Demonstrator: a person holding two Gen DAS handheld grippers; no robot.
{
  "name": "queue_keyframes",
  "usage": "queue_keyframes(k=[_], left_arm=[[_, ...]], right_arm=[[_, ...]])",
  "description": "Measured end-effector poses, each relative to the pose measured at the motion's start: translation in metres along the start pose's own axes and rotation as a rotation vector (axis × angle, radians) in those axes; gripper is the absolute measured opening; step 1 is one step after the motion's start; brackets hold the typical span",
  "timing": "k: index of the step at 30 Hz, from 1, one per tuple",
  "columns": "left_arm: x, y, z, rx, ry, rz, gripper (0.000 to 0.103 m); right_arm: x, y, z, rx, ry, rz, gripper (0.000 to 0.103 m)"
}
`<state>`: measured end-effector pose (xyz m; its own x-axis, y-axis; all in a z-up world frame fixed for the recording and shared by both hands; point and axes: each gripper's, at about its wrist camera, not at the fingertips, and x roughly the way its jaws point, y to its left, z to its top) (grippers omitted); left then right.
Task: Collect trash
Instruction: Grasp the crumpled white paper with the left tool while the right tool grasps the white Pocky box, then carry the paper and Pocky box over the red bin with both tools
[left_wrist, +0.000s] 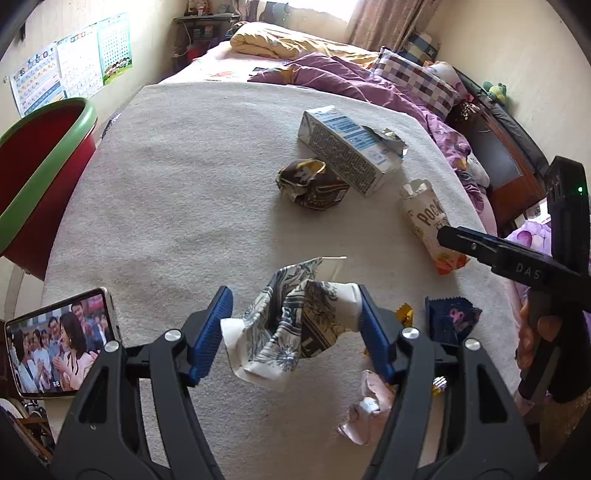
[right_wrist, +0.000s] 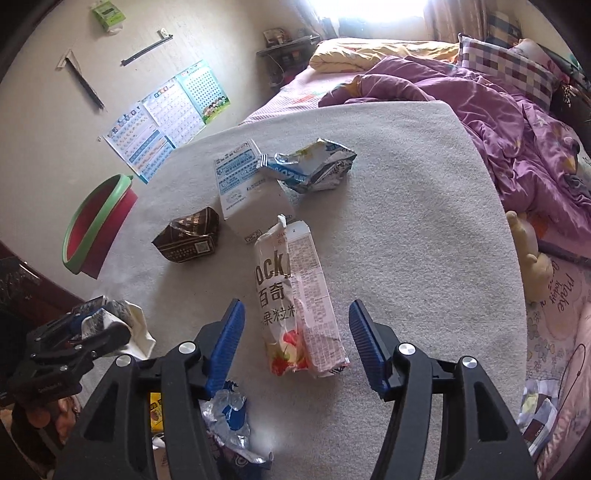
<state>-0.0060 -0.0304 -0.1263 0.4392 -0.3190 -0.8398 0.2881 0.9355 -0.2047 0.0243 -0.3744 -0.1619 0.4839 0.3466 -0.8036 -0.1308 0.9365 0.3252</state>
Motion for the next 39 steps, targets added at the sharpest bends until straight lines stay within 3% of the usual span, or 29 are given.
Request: queue_keyframes(k=[9, 16, 18, 20, 39], left_arm=[[-0.007, 0.013, -0.003, -0.037, 0.006, 0.009, 0.070], [0.007, 0.010, -0.008, -0.032, 0.057, -0.007, 0.070], [0.011, 0.010, -0.009, -0.031, 0.073, -0.019, 0.050], [0.012, 0.010, -0.008, -0.035, 0.078, -0.034, 0.036], [-0.073, 0.021, 0.036, -0.016, -0.242, 0.085, 0.036]], right_arm=[[0.002, -0.004, -0.003, 0.009, 0.009, 0.015, 0.059], [0.005, -0.002, -0.006, 0.014, 0.018, 0.019, 0.059], [0.009, 0.001, -0.007, 0.011, 0.030, 0.021, 0.055], [0.011, 0.006, -0.008, 0.002, 0.032, 0.024, 0.038], [-0.048, 0.084, 0.029, -0.111, -0.195, 0.162, 0.036]])
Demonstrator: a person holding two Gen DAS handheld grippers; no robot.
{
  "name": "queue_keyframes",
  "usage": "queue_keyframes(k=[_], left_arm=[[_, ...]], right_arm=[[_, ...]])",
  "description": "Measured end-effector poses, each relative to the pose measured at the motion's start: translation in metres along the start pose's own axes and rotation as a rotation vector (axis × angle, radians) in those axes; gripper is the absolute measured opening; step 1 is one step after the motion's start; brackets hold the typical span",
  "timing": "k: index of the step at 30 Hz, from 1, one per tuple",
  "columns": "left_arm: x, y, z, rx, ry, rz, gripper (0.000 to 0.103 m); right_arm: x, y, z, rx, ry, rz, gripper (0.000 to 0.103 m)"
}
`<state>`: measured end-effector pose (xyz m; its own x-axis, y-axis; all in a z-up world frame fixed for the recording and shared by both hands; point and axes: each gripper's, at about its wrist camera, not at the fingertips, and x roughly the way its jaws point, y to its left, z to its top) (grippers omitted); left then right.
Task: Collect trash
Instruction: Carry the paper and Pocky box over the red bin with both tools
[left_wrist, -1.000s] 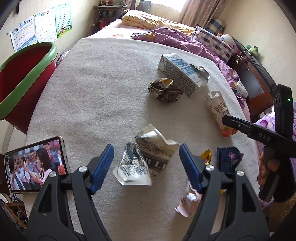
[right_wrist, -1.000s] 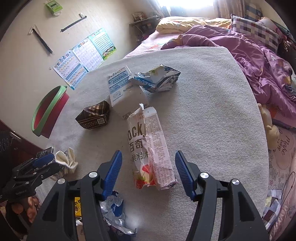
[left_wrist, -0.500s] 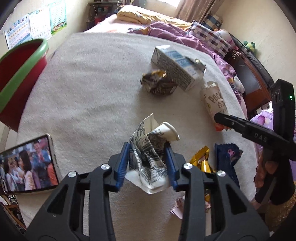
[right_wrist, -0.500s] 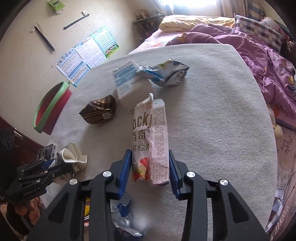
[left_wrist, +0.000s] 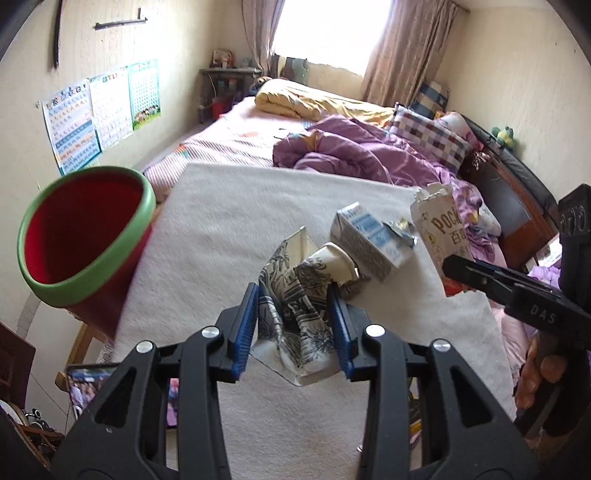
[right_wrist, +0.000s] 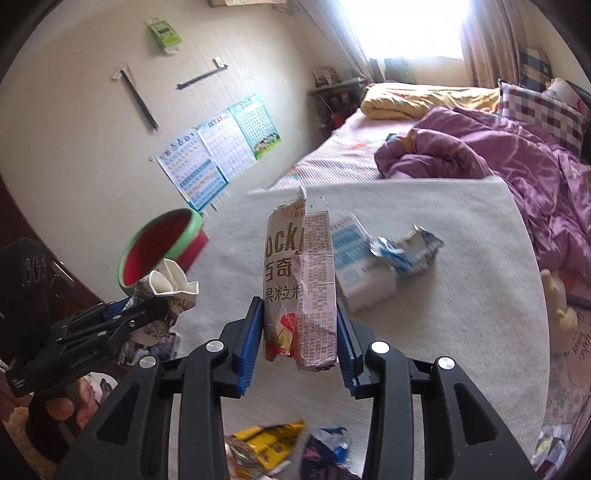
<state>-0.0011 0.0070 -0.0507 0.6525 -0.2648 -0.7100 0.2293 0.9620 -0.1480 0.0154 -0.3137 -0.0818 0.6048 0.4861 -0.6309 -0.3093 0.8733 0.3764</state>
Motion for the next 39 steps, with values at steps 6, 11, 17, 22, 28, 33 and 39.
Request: queue_keyframes(k=[6, 11, 17, 22, 28, 33, 39], left_arm=[[-0.010, 0.016, 0.011, -0.011, -0.042, 0.040, 0.036], [-0.011, 0.029, 0.011, -0.017, -0.039, 0.038, 0.036], [-0.008, 0.045, 0.013, -0.002, -0.027, 0.018, 0.036], [-0.011, 0.066, 0.017, -0.002, -0.036, 0.015, 0.036], [-0.020, 0.095, 0.024, -0.017, -0.058, 0.040, 0.036], [-0.027, 0.122, 0.027, -0.036, -0.072, 0.065, 0.036], [-0.026, 0.154, 0.028, -0.056, -0.067, 0.085, 0.036]], right_arm=[[0.002, 0.029, 0.012, -0.042, -0.031, 0.021, 0.036], [0.014, 0.045, 0.015, -0.063, -0.018, 0.026, 0.036], [0.031, 0.066, 0.012, -0.067, 0.006, 0.017, 0.036], [0.038, 0.083, 0.009, -0.066, 0.008, 0.004, 0.036], [0.047, 0.106, 0.010, -0.065, -0.004, 0.005, 0.036], [0.058, 0.128, 0.012, -0.073, -0.010, 0.015, 0.036], [0.075, 0.153, 0.010, -0.083, 0.007, 0.023, 0.036]])
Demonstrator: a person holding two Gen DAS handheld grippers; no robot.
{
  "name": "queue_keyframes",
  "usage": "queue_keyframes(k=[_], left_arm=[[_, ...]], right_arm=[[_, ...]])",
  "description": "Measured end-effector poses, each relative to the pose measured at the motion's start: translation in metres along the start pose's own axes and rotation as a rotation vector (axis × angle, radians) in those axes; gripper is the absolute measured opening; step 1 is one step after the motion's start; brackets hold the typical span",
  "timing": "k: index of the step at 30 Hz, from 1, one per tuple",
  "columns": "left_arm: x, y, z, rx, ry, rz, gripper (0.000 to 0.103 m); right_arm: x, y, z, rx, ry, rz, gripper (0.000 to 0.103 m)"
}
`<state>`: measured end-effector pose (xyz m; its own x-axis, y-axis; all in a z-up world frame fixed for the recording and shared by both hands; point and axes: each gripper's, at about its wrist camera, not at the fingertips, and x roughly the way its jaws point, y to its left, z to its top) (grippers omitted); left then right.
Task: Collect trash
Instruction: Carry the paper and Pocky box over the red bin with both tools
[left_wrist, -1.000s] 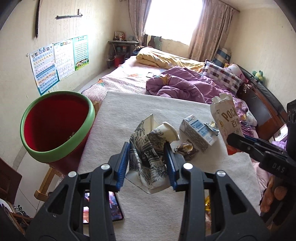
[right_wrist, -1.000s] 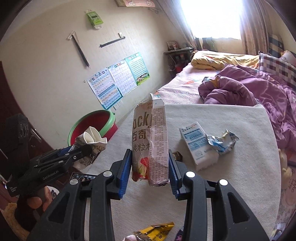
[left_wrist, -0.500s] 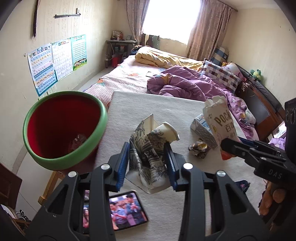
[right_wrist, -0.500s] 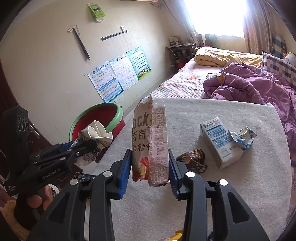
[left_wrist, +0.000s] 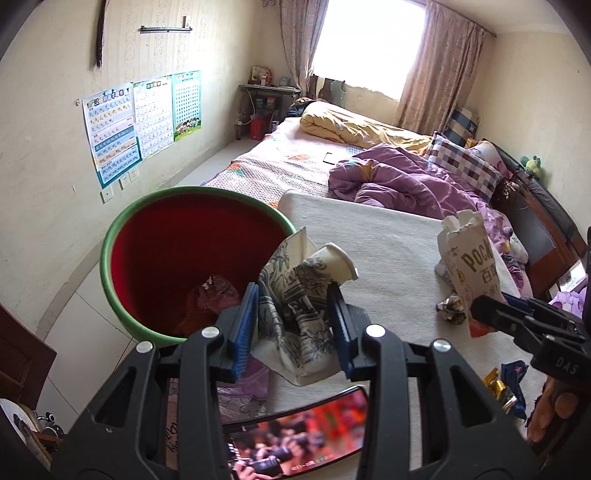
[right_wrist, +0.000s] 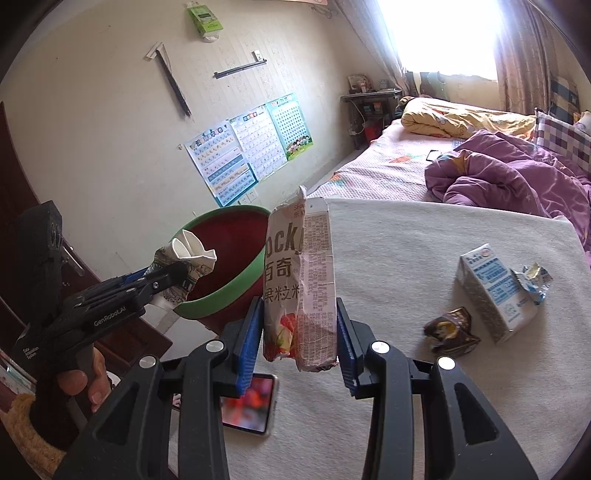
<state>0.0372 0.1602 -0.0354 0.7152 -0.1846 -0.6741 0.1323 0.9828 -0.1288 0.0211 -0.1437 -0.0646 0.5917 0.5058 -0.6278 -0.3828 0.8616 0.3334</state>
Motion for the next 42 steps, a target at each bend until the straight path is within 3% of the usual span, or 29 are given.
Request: queue_keyframes(k=[19, 42], left_arm=[[0.007, 0.065, 0.006, -0.012, 0.002, 0.008, 0.036], [0.032, 0.087, 0.014, -0.023, 0.024, 0.006, 0.036]], right_arm=[[0.056, 0.051, 0.005, -0.017, 0.038, 0.021, 0.037], [0.103, 0.078, 0.025, -0.080, 0.075, 0.036, 0.037]])
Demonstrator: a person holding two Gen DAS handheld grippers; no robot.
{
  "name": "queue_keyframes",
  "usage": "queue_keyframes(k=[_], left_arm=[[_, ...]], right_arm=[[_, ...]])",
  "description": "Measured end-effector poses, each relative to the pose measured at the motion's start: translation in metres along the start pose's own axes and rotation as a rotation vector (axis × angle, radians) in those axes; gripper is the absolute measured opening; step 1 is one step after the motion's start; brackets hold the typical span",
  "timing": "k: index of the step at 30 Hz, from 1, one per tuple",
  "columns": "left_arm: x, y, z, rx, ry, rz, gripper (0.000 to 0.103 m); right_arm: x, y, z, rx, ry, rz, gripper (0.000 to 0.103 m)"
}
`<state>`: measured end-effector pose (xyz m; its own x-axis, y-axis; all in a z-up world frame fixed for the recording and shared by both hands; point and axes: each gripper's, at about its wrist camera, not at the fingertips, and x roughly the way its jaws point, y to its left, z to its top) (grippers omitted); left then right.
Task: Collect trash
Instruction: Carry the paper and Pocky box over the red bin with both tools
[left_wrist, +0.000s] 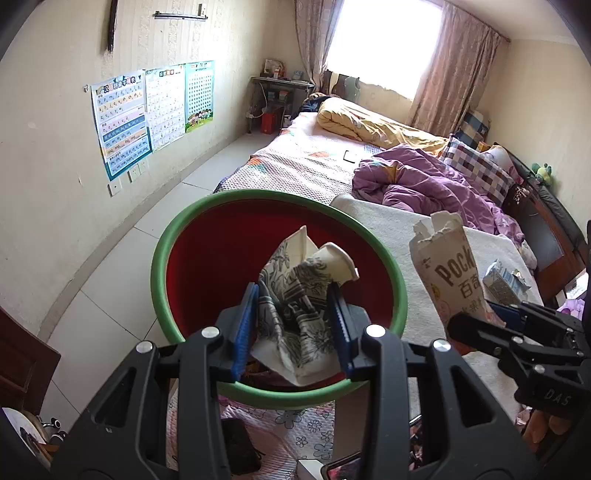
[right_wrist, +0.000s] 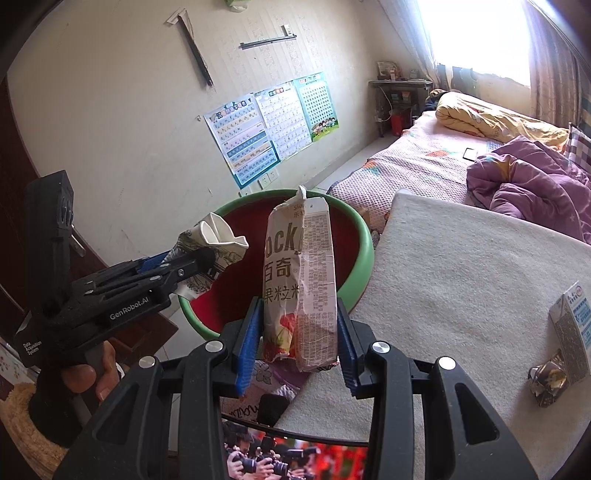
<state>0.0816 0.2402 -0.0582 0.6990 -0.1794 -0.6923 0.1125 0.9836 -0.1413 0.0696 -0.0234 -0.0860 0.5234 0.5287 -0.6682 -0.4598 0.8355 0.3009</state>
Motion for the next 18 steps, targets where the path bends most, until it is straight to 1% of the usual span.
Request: queue_keyframes(k=[11, 18], left_arm=[[0.016, 0.005, 0.005, 0.007, 0.025, 0.017, 0.036], [0.032, 0.010, 0.007, 0.028, 0.042, 0.048, 0.036]], right_arm=[[0.015, 0.002, 0.012, -0.007, 0.016, 0.016, 0.037], [0.035, 0.002, 0.025, -0.014, 0.032, 0.032, 0.037]])
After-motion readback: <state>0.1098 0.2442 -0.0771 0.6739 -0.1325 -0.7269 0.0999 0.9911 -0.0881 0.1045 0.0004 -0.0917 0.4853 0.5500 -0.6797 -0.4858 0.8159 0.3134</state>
